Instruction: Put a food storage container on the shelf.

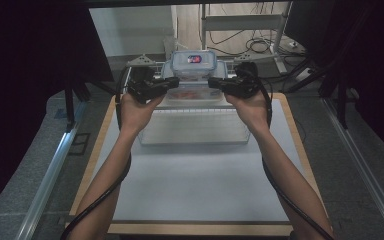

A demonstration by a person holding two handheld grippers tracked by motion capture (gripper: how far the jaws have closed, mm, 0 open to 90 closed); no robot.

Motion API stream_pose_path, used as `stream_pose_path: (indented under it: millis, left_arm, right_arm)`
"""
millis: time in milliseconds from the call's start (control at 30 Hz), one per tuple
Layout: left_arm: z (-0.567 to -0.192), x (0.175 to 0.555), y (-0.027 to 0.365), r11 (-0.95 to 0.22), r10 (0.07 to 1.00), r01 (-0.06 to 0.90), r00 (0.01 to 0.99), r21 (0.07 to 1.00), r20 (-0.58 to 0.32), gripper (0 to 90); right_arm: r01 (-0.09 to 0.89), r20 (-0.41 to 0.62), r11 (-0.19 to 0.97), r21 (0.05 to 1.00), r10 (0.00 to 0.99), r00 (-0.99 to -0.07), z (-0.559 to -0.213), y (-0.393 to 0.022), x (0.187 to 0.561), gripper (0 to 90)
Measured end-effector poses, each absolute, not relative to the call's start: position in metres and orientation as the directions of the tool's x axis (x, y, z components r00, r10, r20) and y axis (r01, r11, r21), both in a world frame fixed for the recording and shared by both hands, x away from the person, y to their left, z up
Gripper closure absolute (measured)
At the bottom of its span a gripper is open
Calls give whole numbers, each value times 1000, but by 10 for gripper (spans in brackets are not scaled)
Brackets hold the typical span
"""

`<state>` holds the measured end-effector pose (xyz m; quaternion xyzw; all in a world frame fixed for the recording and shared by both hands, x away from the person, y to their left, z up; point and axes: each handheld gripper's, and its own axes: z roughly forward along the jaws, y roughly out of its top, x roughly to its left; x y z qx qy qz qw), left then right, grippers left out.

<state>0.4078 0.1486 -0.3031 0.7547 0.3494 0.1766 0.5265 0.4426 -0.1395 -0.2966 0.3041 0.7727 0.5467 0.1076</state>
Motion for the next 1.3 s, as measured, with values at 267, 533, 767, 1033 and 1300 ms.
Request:
stream_pose_path:
  millis: [267,533,767,1033,1300]
  left_arm:
    - [-319,390,150,-215,706,330,703,919,-87,721]
    - [-335,379,155,-213,695,342,712,915,-105,672]
    - [-346,367,154,-240,688,341,721,909,-89,635]
    - [-359,353,151,-279,682,335,728,900,-60,588]
    - [-375,341,149,-298,694,330,719,896,-34,446]
  right_arm:
    - [338,160,225,914,565,-809,-308,-145,429,727]
    - [312,120,259,914,561,-819,-319,-149,416,663]
    - [299,93,286,911,562,-822,-326,-153,406,617]
    - [296,84,304,906,556,-827,-336,-157,396,564]
    - [291,60,341,894,551,-832,-350,-160,384,457]
